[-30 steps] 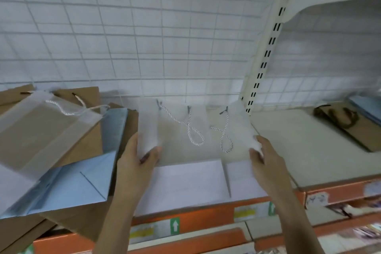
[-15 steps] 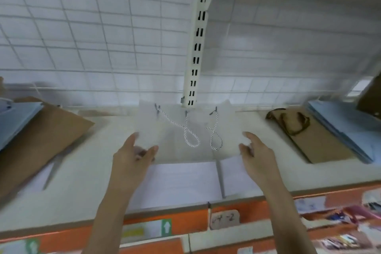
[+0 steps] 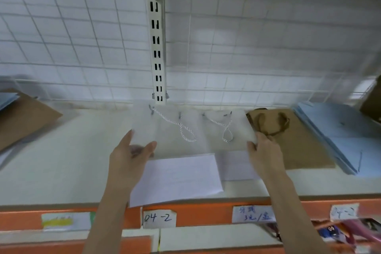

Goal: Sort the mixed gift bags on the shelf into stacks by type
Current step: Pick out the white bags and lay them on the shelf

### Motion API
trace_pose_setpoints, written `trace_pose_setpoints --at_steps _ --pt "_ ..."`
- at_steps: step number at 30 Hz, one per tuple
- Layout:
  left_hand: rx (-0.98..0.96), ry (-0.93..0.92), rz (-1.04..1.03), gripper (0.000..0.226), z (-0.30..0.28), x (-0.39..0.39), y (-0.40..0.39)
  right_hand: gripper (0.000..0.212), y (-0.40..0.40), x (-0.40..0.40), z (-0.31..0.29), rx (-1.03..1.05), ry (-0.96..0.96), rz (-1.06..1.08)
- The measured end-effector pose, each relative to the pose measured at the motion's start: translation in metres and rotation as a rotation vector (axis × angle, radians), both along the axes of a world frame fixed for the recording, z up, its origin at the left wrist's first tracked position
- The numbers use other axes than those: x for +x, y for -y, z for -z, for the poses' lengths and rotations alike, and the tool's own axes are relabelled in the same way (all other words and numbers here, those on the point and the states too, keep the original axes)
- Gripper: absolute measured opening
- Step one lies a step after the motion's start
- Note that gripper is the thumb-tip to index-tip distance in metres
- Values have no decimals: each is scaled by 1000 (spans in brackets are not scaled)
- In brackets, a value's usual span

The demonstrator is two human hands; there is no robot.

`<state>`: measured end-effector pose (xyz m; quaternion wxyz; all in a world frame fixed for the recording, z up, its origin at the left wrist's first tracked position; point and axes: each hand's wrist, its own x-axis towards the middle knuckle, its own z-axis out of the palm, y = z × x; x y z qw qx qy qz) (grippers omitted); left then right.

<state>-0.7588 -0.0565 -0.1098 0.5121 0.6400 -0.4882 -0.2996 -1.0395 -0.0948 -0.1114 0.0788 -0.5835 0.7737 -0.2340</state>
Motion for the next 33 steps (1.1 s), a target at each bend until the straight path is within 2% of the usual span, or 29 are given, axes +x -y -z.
trace_pose_setpoints --at_steps 4,8,10,11,12,13,15,17,20,23,26,27,30,33 --pt "-15 -52 -10 70 -6 -19 5 27 3 -4 4 42 -80 -54" --pt "-65 -140 9 69 -23 -44 20 29 2 -16 -7 -2 -36 -109" --pt "-67 -130 41 58 -28 -59 33 26 1 -21 -10 -27 2 -142" --pt "-61 -117 58 44 -29 -67 39 23 -1 -24 -11 -25 18 -151" --pt "-33 -87 69 33 -28 -76 44 21 -2 -26 -12 -19 33 -154" --pt "5 -46 84 32 -24 -84 48 19 -3 -28 -11 -12 48 -155" --pt "80 107 113 47 -13 -98 51 19 -6 -29 -11 3 74 -159" --pt "144 310 90 42 -4 -107 50 22 -8 -29 -10 23 64 -160" --pt "218 591 44 50 1 -115 47 31 -8 -24 -8 54 22 -146" --pt "272 831 61 56 1 -122 47 17 -7 -19 -7 56 -4 -153" --pt "268 774 71 75 0 -125 51 24 -5 -16 -6 80 -26 -153" --pt "271 775 74 75 -2 -126 55 24 -3 -15 -6 84 -31 -148" --pt "332 905 119 50 -7 -127 64 24 0 -13 -7 87 -52 -144" --pt "324 905 159 44 -6 -122 64 24 -1 -10 -8 103 -91 -138"
